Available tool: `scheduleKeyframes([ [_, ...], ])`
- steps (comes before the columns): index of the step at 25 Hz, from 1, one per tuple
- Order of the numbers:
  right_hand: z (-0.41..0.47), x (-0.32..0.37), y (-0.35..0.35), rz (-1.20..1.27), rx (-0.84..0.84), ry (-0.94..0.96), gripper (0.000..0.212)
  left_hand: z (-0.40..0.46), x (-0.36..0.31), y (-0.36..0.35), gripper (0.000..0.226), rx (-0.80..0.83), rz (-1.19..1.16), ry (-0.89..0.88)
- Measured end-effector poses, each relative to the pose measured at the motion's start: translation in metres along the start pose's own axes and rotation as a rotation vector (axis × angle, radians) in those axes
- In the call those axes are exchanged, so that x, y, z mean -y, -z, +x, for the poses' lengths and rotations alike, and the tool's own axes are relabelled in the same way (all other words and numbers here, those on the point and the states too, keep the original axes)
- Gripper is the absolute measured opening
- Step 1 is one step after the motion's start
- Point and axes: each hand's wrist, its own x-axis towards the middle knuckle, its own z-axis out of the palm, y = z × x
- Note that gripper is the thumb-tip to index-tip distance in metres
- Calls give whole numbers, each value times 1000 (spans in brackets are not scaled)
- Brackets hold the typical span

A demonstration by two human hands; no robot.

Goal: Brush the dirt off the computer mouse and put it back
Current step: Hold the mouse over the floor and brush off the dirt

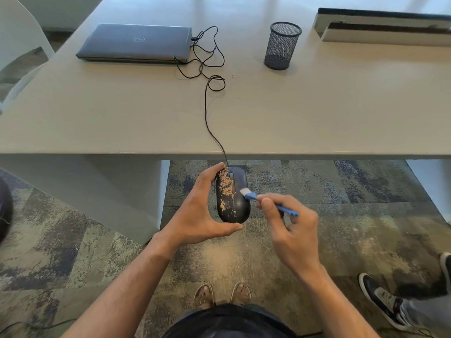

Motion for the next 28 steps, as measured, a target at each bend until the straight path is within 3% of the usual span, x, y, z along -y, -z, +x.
scheduleKeyframes([
  [5,-33,-2,4,-27,-16,168,19,3,3,0,118,-16,-21,-1],
  [10,-34,-5,11,18,-22,190,19,5,2,3,119,-3,-33,-6],
  [16,21,6,4,227,-159,-79,14,2,-1,0,119,34,-24,-6],
  [20,52,3,-5,174,-68,-176,11,1,-2,-2,119,34,-24,-19],
  [28,0,4,0,188,-11,-119,15,0,4,2,118,-14,-45,-2],
])
